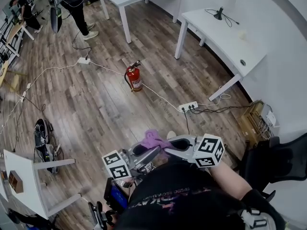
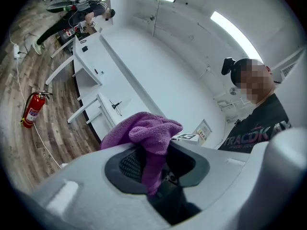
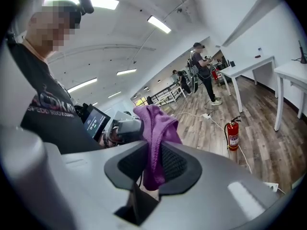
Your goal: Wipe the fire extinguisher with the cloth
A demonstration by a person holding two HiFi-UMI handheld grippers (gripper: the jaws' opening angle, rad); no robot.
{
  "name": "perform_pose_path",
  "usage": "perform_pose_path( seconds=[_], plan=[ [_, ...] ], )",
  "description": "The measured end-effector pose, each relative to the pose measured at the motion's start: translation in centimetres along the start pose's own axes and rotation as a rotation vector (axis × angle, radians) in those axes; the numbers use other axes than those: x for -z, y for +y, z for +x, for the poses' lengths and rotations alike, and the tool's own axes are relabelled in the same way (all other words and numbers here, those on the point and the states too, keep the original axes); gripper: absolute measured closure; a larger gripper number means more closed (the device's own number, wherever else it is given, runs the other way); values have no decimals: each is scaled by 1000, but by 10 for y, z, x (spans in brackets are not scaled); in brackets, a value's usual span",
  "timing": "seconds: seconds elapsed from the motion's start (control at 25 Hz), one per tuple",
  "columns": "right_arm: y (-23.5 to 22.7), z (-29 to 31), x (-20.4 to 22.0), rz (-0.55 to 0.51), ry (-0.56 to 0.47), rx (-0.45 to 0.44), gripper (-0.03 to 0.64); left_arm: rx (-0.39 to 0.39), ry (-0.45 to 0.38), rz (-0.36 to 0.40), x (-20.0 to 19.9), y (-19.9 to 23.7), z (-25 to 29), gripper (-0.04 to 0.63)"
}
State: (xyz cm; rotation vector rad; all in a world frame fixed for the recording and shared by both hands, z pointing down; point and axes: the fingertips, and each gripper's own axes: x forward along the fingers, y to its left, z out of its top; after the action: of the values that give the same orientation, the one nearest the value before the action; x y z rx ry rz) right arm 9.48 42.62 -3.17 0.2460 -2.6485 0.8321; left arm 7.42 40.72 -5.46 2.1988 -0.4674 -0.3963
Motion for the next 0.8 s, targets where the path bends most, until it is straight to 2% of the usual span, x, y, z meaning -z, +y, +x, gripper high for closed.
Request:
perform_pose_path(
  seconds=[0.16,0.4,0.44,0.52,0.8],
  plan=[
    [-34,-31,-9,57,-50,12,549,-6,21,4,-3,10,28,476],
    [-112,-100,-37,208,-222,74,554,-64,-30,-33,-23,42,58,481],
    [-124,-109,-43,217,-251,83,554,-62,-30,-40,-25,46,66,502],
    [-145,-123,-53,219,-295,94,554,-60,-31,-43,-29,55,83,598],
    [-189,-144,-73,247,-378,56,551,-97,23,32,-41,65,132,598]
  ],
)
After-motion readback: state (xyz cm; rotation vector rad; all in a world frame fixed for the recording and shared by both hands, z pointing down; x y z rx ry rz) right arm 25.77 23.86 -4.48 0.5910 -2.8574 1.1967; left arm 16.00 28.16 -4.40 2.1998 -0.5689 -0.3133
